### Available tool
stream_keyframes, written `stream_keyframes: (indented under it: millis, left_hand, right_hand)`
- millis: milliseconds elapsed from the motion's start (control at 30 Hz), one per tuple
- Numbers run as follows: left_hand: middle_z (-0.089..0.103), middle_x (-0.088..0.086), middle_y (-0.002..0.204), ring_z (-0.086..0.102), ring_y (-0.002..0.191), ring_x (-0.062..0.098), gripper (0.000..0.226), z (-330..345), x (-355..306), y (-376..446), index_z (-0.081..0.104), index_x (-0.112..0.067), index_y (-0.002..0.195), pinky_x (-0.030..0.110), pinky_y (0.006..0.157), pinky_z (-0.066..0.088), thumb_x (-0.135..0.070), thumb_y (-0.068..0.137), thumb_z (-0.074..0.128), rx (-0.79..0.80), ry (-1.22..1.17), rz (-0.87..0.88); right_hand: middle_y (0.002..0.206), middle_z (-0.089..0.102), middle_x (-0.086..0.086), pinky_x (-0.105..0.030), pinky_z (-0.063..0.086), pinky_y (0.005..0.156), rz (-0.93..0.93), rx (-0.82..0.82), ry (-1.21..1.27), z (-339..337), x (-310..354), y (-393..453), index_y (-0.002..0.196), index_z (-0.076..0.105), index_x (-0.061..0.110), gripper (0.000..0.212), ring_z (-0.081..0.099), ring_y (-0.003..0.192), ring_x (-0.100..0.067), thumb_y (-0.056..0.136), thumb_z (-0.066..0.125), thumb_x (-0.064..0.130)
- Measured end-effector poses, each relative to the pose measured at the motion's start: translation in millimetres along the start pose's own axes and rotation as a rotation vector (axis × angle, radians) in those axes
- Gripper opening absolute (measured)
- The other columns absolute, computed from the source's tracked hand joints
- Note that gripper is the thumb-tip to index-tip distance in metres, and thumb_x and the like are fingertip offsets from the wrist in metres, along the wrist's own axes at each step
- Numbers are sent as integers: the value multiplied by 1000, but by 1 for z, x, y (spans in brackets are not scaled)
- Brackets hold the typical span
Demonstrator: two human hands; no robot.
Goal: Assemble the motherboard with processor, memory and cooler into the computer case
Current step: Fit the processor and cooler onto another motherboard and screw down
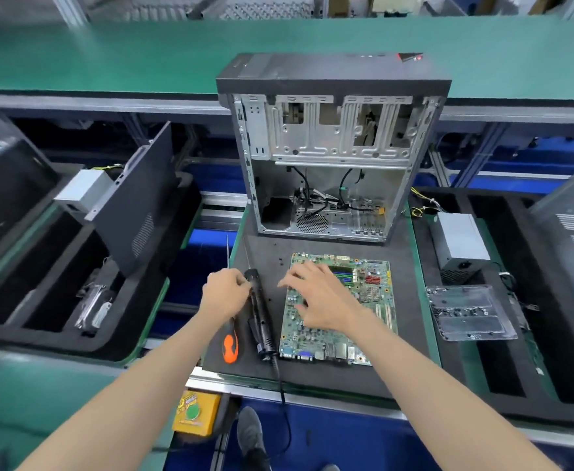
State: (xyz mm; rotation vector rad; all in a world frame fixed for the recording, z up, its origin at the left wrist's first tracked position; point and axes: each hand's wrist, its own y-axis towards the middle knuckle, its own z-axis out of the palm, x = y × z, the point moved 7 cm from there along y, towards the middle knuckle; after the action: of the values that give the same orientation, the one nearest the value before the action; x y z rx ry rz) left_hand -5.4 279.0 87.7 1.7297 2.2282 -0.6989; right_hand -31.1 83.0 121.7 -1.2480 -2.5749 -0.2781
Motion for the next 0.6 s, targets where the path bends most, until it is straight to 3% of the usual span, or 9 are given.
stream_keyframes:
  millis: [133,233,333,500,600]
  left_hand:
    - [64,14,104,60,92,33,44,23,9,-4,64,-9,101,33,74,48,-49,83,66,123,43,-199]
    - [64,16,108,66,96,35,49,35,7,-3,62,-7,102,34,82,55,-49,79,71,153,33,-251]
    - [68,13,99,72,78,31,38,41,4,-3,53,-11,81,32,74,58,-46,81,70,170,1,-262]
    - [70,11,93,66,71,28,35,37,1,0,53,-13,79,29,67,53,-44,84,68,164,7,-208]
    - [64,6,71,63,60,25,33,29,-4,0,55,-11,71,29,57,52,-39,78,69,141,-59,-189]
  right_hand:
    - [122,54,0,-39,30,103,-46,108,-46,25,26,14,133,56,24,47,48,119,-23,88,62,15]
    - [119,57,-2,-40,29,105,-18,155,-88,37,30,14,135,54,22,46,50,118,-26,90,60,15]
    - [118,58,-3,-40,31,103,17,168,-76,40,29,11,136,53,22,47,51,116,-27,90,60,15]
    - [120,55,-4,-42,38,99,39,170,-64,38,28,6,136,51,19,47,51,116,-27,90,58,12]
    - [125,50,-5,-45,42,95,32,159,-19,36,32,3,139,49,18,53,52,113,-30,88,56,5]
